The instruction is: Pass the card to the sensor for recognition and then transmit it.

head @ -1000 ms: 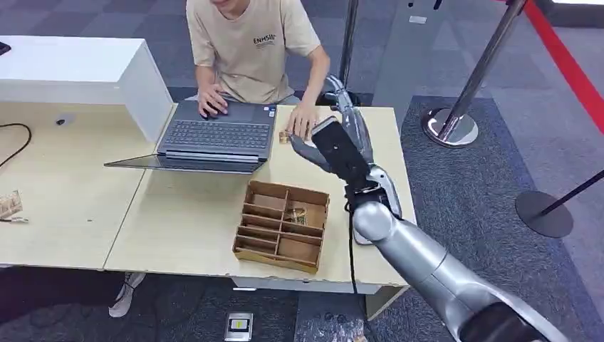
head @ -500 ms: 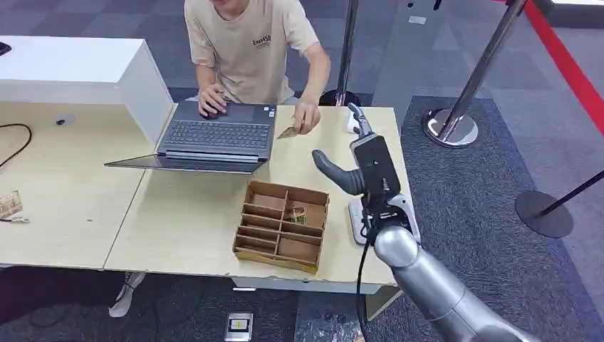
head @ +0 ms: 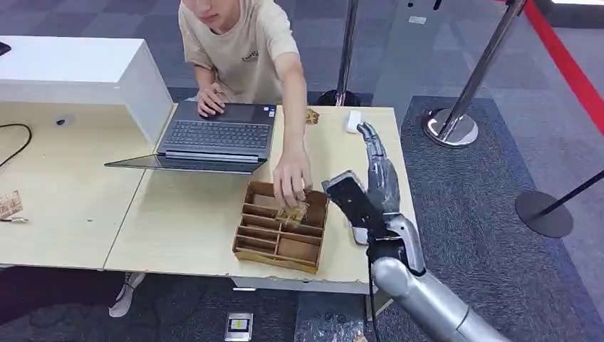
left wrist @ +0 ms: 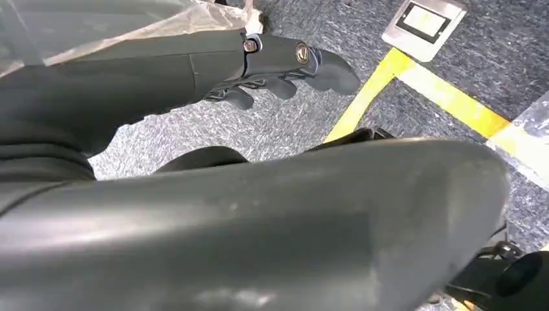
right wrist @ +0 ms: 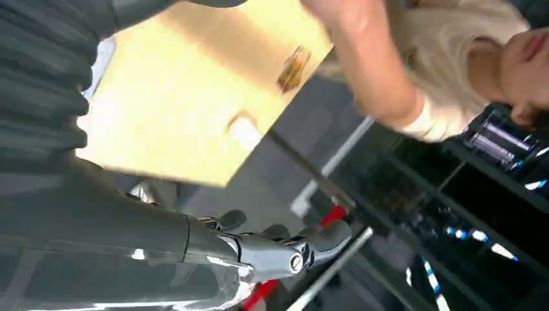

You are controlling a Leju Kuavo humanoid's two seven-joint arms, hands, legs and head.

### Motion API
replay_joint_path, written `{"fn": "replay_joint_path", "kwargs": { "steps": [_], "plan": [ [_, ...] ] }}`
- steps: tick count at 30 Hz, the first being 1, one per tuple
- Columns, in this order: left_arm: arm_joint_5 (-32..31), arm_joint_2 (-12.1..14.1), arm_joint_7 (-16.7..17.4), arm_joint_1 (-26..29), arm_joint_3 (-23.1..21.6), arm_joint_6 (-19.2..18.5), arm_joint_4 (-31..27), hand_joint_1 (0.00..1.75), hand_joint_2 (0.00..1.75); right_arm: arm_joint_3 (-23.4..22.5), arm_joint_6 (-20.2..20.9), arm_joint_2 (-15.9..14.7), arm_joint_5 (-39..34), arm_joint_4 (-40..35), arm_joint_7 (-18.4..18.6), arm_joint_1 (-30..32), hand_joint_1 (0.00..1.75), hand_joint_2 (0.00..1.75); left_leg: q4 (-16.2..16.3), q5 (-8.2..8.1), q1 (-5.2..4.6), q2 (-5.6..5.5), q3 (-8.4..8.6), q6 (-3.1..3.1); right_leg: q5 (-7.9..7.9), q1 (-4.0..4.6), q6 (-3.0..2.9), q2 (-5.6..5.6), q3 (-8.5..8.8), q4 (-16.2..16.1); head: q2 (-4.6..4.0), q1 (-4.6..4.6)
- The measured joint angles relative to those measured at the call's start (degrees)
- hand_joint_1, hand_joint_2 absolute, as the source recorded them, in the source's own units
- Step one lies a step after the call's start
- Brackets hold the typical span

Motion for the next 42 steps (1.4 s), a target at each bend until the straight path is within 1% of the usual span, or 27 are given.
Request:
{"fn": "replay_joint_path", "kwargs": {
  "steps": [2, 5, 8, 15, 20, 25, 31, 34, 37, 42],
  "plan": [
    [0.0, 0.0, 0.1, 0.0, 0.0, 0.0, 0.0, 0.00, 0.00, 0.5, -0.6, -0.1, 4.6, 1.2, 1.6, 0.5, 0.00, 1.75, 0.0, 0.00, 0.00, 0.00, 0.00, 0.00, 0.00, 0.00, 0.00, 0.00, 0.00, 0.0, 0.00, 0.00],
    [0.0, 0.0, 0.2, 0.0, 0.0, 0.2, 0.0, 0.00, 0.00, 1.1, -1.2, -0.3, 5.8, 2.6, 2.2, 1.2, 0.00, 1.75, 0.0, 0.00, 0.00, 0.00, 0.00, 0.00, 0.00, 0.00, 0.00, 0.00, 0.00, 0.0, 0.00, 0.00],
    [0.2, 0.0, 0.2, 0.0, 0.0, 0.2, 0.0, 0.00, 0.00, 1.7, -1.7, -0.3, 4.7, 4.0, 2.2, 2.0, 0.00, 1.75, 0.0, 0.00, 0.00, 0.00, 0.00, 0.00, 0.00, 0.00, 0.00, 0.00, 0.00, 0.0, 0.00, -0.02],
    [0.2, 0.0, 0.2, 0.0, 0.0, 0.2, 0.0, 0.00, 0.00, 2.8, -1.7, -0.3, 4.7, 5.9, 2.1, 2.9, 0.00, 1.75, 0.0, 0.00, 0.00, 0.00, 0.00, 0.00, 0.00, 0.00, 0.00, 0.00, 0.00, 0.0, 0.00, 0.00],
    [0.2, 0.0, 0.4, 0.0, 0.0, 0.2, 0.0, 0.00, 0.00, 3.6, -0.1, -0.3, 4.8, 7.3, 2.1, 3.5, 0.00, 1.75, 0.0, 0.00, 0.00, 0.00, 0.00, 0.00, 0.00, 0.00, 0.00, 0.00, 0.00, 0.0, 0.00, 0.00],
    [0.6, 0.1, 0.4, 0.0, 0.0, 0.4, 0.0, 0.00, 0.00, 4.5, 1.5, -0.3, 1.1, 8.0, 1.1, 4.2, 0.00, 1.75, 0.0, 0.00, 0.00, 0.00, -0.01, 0.00, 0.00, 0.00, 0.00, 0.00, 0.00, 0.0, 0.00, 0.00],
    [0.9, 0.1, 0.4, 0.1, 0.0, 0.9, 0.0, 0.00, 0.00, 5.4, 3.7, -0.2, -1.2, 7.3, 1.0, 5.1, 0.00, 1.75, 0.0, 0.00, 0.00, 0.00, 0.00, 0.00, 0.00, 0.00, 0.00, 0.00, 0.00, 0.0, 0.00, 0.00],
    [0.9, 0.1, 0.4, 0.1, 0.0, 0.9, 0.0, 0.00, 0.00, 5.7, 3.9, -0.2, -1.2, 6.3, 1.3, 5.4, 0.00, 1.75, 0.0, 0.00, 0.00, 0.00, 0.00, 0.00, 0.00, 0.00, 0.00, 0.00, 0.00, 0.0, 0.00, 0.00],
    [0.9, 0.1, 0.4, 0.1, 0.0, 0.9, 0.0, 0.00, 0.00, 6.1, 3.9, -0.2, -1.2, 5.5, 1.3, 5.5, 0.07, 1.75, 0.0, 0.00, 0.00, 0.01, 0.00, 0.00, 0.00, 0.00, 0.00, 0.00, 0.00, 0.0, 0.00, 0.00],
    [0.9, 0.1, 0.4, 0.1, 0.0, 0.9, 0.0, 0.00, 0.00, 6.6, 3.9, -0.2, -0.9, 4.5, 1.4, 5.7, 0.05, 1.75, 0.0, 0.01, 0.00, 0.01, 0.00, 0.00, 0.00, 0.00, 0.00, 0.00, 0.01, 0.0, 0.00, 0.00]
  ]
}}
